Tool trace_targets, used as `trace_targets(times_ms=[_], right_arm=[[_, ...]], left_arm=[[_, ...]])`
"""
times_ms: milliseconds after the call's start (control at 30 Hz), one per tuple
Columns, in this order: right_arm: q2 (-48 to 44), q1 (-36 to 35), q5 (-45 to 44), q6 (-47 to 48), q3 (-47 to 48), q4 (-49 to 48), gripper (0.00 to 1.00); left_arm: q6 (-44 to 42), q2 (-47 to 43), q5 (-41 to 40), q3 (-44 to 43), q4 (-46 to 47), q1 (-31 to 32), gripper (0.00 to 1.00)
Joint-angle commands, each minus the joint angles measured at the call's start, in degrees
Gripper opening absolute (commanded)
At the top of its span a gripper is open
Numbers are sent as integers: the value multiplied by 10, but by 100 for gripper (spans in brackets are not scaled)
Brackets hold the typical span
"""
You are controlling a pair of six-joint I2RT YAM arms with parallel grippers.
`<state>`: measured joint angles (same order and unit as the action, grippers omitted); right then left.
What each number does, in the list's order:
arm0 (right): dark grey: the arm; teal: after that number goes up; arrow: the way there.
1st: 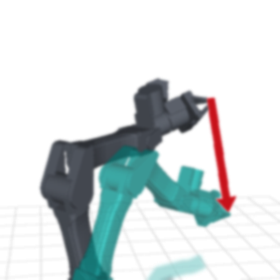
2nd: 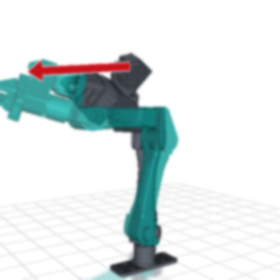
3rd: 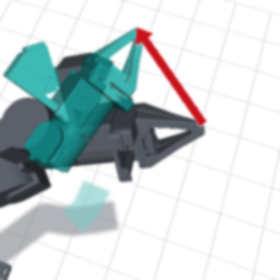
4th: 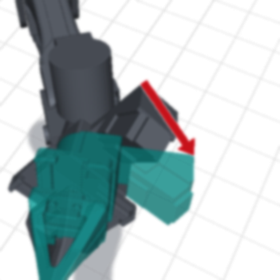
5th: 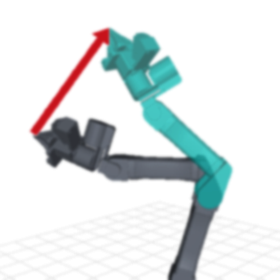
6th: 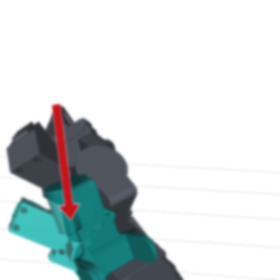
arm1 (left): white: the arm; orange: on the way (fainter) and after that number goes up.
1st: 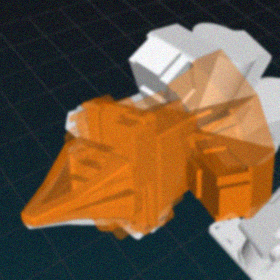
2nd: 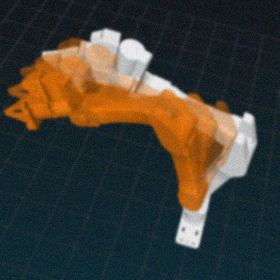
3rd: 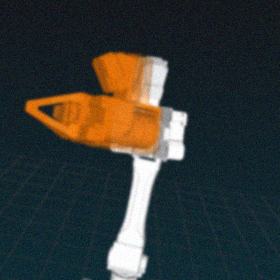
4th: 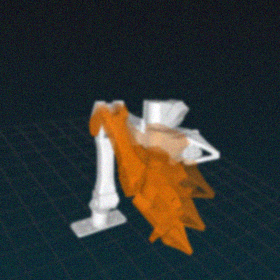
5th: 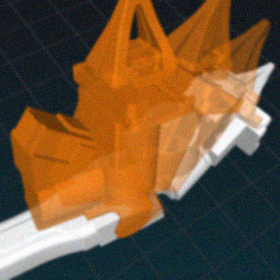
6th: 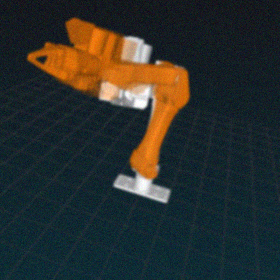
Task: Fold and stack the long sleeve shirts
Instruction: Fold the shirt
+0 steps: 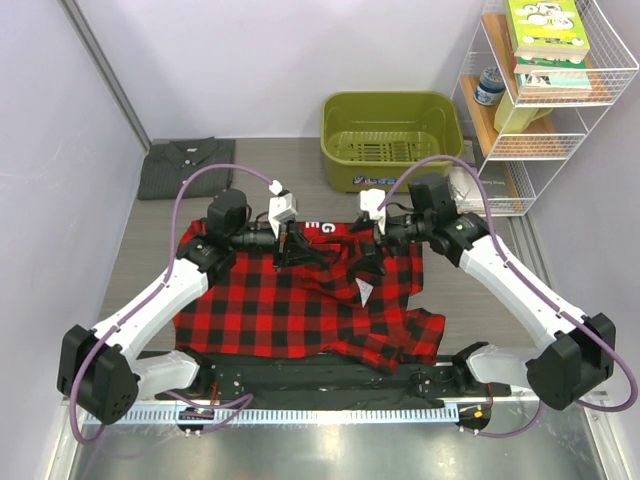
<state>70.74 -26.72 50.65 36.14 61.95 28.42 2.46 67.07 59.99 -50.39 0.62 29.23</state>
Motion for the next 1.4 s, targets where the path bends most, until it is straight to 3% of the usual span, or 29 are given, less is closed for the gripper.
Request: trace_targets(times_ms=[0, 133, 167, 200, 267, 300, 333, 467, 600, 767, 1200, 1367], right_arm=[[-17, -48, 18, -29, 26, -80, 84], [-4, -58, 8, -37, 44, -88, 38], [-2, -58, 5, -28, 51, -71, 25], [-1, -59, 2, -20, 58, -58, 1], [-6, -59, -6, 6, 71, -11, 1], [-16, -63, -9, 30, 73, 5, 1], [-20, -68, -15, 43, 75, 23, 1], [-42, -83, -35, 97, 63, 97, 1], [-46, -89, -42, 104, 63, 109, 1], [-31, -91, -42, 106, 79, 124, 1], [-38, -93, -61, 110, 124, 167, 1], [-20, -93, -57, 119, 142, 168, 1]], left_arm=[[-18, 6, 10, -7, 21, -1, 0], [-22, 6, 13, -9, 12, -1, 2], [-58, 4, 11, -15, -30, -1, 6], [-94, -4, -1, -24, -80, -2, 11], [-176, -16, -39, -41, -193, -15, 22], [-196, -25, -63, -43, -221, -51, 32], [-219, -22, -72, -45, -253, -76, 36], [-417, 55, -129, -122, -448, -188, 40], [-403, 172, -236, -178, -456, -264, 33], [-431, 288, -319, -213, -443, -290, 31], [-533, 325, -443, -109, -443, -290, 24], [-544, 326, -413, -114, -468, -310, 23]])
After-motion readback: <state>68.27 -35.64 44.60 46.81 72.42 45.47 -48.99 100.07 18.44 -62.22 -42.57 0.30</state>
